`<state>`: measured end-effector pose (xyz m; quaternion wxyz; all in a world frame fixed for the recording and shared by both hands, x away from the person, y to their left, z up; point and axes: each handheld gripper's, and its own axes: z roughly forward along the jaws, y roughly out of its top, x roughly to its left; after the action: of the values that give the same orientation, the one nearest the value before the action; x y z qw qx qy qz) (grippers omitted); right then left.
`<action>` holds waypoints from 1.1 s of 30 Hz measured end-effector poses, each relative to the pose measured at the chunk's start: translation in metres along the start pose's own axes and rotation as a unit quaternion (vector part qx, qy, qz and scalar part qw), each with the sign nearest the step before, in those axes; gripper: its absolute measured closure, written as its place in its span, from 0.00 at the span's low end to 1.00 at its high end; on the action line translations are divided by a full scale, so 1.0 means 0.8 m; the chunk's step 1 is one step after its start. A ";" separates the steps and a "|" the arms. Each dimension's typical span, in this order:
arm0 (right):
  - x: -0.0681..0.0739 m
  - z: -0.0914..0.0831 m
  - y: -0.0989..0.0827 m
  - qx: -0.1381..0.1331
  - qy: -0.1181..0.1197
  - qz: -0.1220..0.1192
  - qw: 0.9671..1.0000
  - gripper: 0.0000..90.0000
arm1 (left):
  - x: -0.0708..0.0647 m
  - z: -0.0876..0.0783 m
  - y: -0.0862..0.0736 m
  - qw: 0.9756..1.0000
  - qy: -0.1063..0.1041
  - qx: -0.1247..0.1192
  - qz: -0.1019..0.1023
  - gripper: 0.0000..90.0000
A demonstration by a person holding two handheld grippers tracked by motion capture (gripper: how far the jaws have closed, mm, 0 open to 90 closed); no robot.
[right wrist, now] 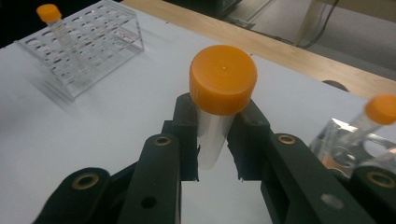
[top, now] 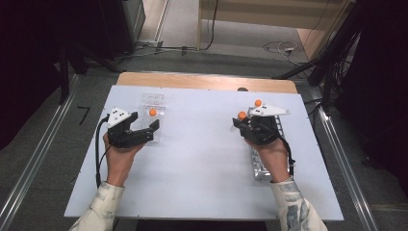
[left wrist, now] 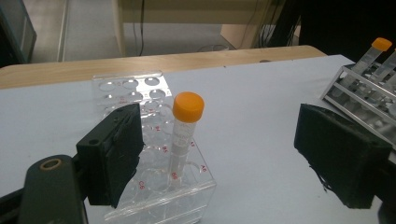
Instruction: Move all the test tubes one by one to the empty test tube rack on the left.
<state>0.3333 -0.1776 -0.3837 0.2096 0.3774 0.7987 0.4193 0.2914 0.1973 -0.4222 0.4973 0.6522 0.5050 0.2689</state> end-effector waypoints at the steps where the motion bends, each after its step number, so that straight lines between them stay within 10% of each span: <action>1: 0.004 0.004 0.000 0.002 0.004 -0.004 1.000 0.80 | -0.001 0.000 0.000 1.000 -0.001 -0.001 0.001 0.17; 33: 0.093 0.087 -0.001 0.047 0.071 -0.052 0.995 0.80 | -0.056 0.004 0.000 0.996 -0.068 0.001 0.056 0.23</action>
<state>0.3312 -0.0844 -0.4247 0.1562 0.3139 0.8488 0.3957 0.2785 0.1548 -0.4166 0.5142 0.6964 0.4331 0.2511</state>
